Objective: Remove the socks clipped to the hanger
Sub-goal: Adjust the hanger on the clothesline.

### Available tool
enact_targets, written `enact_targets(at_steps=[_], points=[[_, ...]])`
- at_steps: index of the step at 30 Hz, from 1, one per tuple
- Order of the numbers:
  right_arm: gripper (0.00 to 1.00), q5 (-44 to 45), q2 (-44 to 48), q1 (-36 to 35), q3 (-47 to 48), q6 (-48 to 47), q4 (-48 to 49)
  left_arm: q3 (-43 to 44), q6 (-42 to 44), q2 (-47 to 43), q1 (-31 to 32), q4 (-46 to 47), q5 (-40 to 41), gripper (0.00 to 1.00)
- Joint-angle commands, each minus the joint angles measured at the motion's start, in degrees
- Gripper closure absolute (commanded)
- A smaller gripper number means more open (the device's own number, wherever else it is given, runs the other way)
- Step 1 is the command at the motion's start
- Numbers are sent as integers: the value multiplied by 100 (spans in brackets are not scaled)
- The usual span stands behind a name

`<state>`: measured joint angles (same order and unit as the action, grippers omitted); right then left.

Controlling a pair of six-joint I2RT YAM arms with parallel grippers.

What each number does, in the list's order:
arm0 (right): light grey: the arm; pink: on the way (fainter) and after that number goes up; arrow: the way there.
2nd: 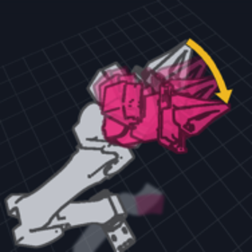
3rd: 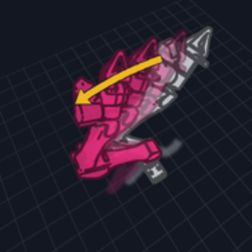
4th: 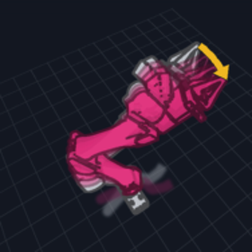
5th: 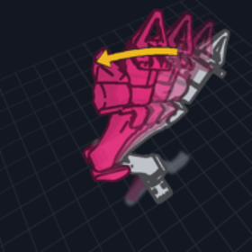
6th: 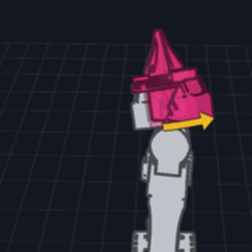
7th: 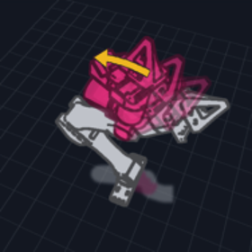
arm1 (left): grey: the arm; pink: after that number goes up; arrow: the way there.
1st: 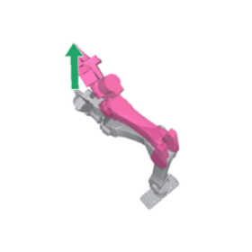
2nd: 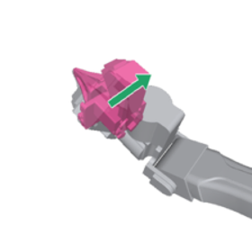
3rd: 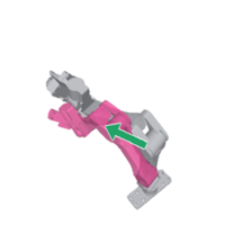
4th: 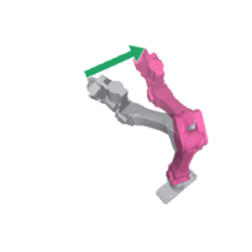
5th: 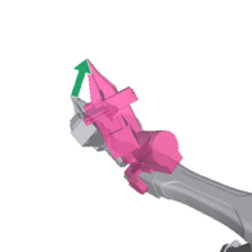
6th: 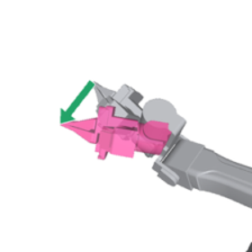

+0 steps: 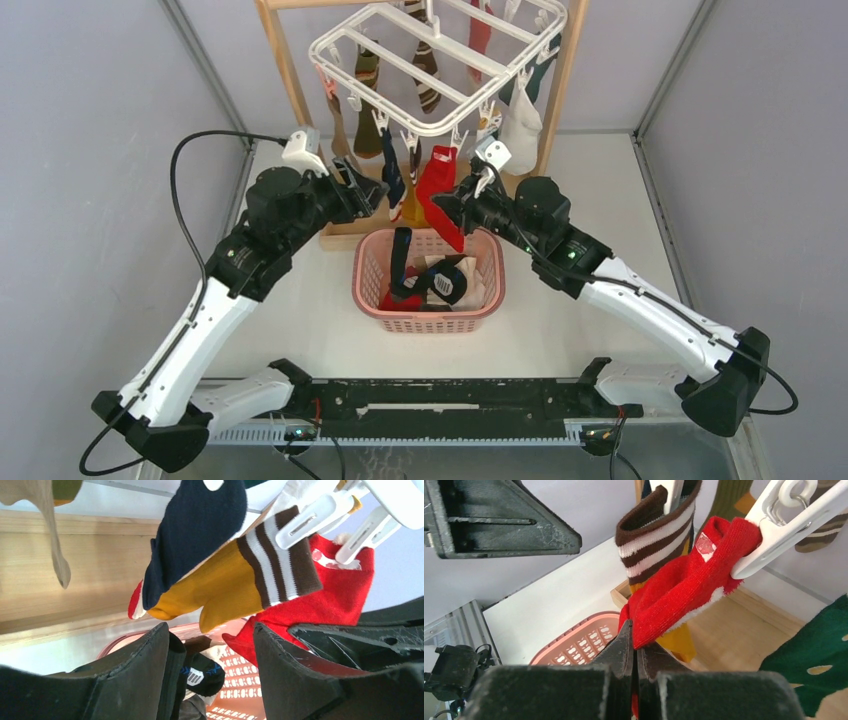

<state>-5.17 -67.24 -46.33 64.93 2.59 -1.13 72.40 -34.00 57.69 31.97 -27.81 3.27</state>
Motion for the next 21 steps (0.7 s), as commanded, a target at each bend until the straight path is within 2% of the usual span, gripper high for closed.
enact_targets(at_steps=[1,10,21], points=[[100,112,232,163,125,-88,139,52,113,42,224,347,18,33],[100,37,423,773,70,100,-261,257,138,468,929,415,473,29],[100,-355,458,1318,74,276,-378,672,158,1142,1448,494,959,25]])
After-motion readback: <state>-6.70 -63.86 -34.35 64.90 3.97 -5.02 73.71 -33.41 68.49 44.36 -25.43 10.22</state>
